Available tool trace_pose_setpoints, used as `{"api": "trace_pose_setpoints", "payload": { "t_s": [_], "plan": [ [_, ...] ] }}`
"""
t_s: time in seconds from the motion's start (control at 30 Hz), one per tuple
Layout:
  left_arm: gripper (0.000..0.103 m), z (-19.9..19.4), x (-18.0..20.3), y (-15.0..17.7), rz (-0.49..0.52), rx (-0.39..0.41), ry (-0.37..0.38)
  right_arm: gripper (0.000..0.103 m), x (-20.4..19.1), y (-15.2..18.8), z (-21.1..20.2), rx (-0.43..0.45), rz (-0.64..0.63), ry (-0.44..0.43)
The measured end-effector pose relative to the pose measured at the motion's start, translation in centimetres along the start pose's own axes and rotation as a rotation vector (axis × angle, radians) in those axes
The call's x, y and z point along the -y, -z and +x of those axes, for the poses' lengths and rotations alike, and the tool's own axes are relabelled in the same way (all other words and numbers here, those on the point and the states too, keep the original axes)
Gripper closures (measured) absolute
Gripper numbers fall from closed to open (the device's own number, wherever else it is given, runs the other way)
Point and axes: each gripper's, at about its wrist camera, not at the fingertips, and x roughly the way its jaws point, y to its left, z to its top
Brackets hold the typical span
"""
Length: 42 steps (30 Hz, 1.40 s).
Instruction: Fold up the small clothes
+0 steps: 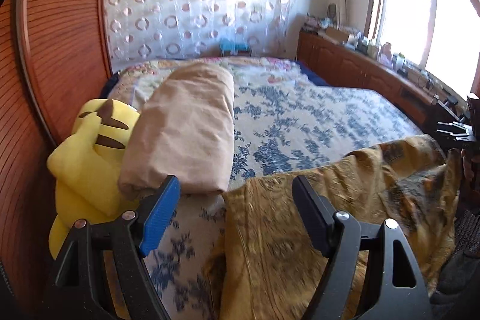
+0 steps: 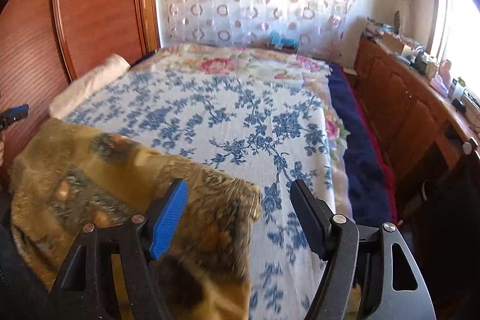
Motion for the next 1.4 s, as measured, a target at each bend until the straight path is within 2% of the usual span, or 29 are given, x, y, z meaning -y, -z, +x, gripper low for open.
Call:
{"api": "trace_pose_setpoints", "payload": {
  "t_s": [0.2, 0.3, 0.4, 0.43, 0.57, 0.67, 0.77, 0.8, 0.9, 0.93, 1.0, 1.13, 1.4],
  "plan": [
    [0.025, 3.6, -0.5, -0.1, -0.001, -0.109, -0.006, 0.03, 1.7, -0.2, 3.8, -0.101, 0.049, -0.008],
    [0.025, 4.8, -0.9, 0.8, -0.023, -0.157, -0.013, 0.03, 1.9, -0.1, 4.3, -0.108, 0.072, -0.029],
    [0.026, 5.2, -1.6, 1.5, -0.069, -0.183, 0.019, 0.03, 1.9, 0.0, 4.8, -0.12, 0.086, -0.05],
    [0.031, 5.3, -1.9, 1.7, -0.09, -0.192, 0.032, 0.03, 2.0, 0.1, 5.0, -0.126, 0.092, -0.059],
    [0.038, 5.6, -1.6, 2.1, -0.089, -0.196, 0.045, 0.03, 2.8, 0.2, 6.2, -0.134, 0.109, -0.074],
    [0.049, 5.5, -1.0, 2.0, -0.076, -0.198, 0.056, 0.03, 2.6, 0.2, 6.7, -0.135, 0.107, -0.075],
    [0.068, 5.4, -0.2, 2.0, -0.056, -0.199, 0.085, 0.031, 2.2, 0.5, 6.9, -0.134, 0.09, -0.077],
    [0.072, 5.4, 0.0, 2.1, -0.057, -0.2, 0.099, 0.036, 2.0, 0.5, 6.8, -0.135, 0.084, -0.073],
    [0.083, 5.2, 0.1, 2.0, -0.066, -0.195, 0.108, 0.067, 1.5, 0.7, 6.6, -0.137, 0.09, -0.125],
    [0.089, 5.1, 0.2, 2.0, -0.066, -0.188, 0.11, 0.079, 1.2, 0.7, 6.5, -0.139, 0.084, -0.133],
    [0.092, 4.3, 0.6, 2.0, -0.062, -0.163, 0.122, 0.092, 0.5, 0.9, 6.2, -0.135, 0.056, -0.143],
    [0.094, 0.7, 1.7, 1.1, -0.062, -0.057, 0.135, 0.095, -0.3, 1.2, 4.3, -0.087, 0.036, -0.126],
    [0.095, -9.4, 3.6, -3.6, -0.042, 0.234, 0.149, 0.096, -0.1, -1.1, -5.9, 0.174, 0.038, -0.062]
  ]
}}
